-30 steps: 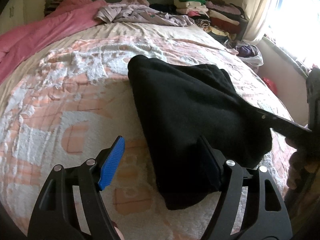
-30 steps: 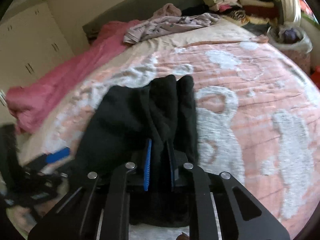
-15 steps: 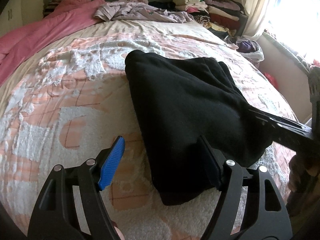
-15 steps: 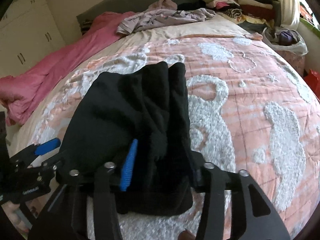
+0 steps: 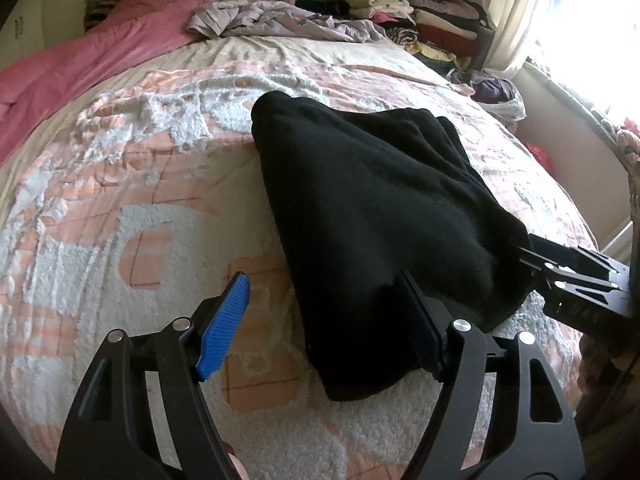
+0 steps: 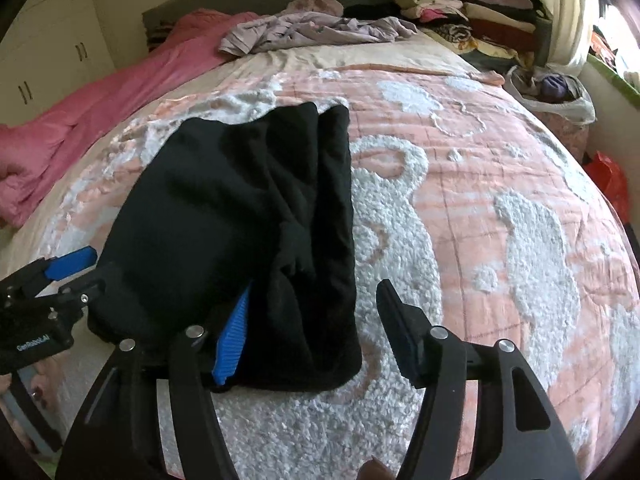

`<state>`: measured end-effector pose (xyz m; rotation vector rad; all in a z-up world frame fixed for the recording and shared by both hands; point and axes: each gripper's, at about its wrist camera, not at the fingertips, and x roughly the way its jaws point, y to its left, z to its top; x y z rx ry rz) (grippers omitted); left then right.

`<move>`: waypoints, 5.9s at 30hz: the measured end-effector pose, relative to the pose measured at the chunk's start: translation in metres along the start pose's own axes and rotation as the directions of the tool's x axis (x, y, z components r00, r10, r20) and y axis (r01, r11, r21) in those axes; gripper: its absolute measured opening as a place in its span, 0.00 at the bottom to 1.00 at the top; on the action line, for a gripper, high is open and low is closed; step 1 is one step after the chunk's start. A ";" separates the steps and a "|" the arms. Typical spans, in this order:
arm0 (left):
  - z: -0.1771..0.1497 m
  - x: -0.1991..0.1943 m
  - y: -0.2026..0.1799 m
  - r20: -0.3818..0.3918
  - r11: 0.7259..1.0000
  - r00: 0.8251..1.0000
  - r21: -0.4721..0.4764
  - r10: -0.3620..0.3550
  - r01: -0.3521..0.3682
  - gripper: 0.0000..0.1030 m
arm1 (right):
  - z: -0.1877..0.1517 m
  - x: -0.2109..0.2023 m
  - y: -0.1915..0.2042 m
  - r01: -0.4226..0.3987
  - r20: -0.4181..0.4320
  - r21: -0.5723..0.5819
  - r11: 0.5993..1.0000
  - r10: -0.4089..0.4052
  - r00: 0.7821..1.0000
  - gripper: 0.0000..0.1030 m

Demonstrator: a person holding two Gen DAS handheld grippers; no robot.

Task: Fold small clothes

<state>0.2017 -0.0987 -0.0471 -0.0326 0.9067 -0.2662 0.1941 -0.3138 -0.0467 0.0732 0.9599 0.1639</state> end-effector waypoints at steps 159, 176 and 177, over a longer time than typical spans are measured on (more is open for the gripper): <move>-0.118 -0.118 0.023 0.083 0.984 0.980 0.002 0.180 -0.181 0.91 | -0.132 -0.120 0.037 0.039 0.184 0.024 0.999 -0.043 0.982 0.96; -0.063 -0.150 0.251 0.050 0.822 0.874 -0.369 0.484 -0.434 0.91 | -0.169 -0.262 -0.261 0.293 0.207 0.732 0.615 -0.611 0.765 0.96; -0.061 -0.155 0.282 0.028 0.780 0.842 -0.393 0.539 -0.487 0.91 | -0.181 -0.276 -0.278 0.332 0.183 0.749 0.574 -0.660 0.729 0.96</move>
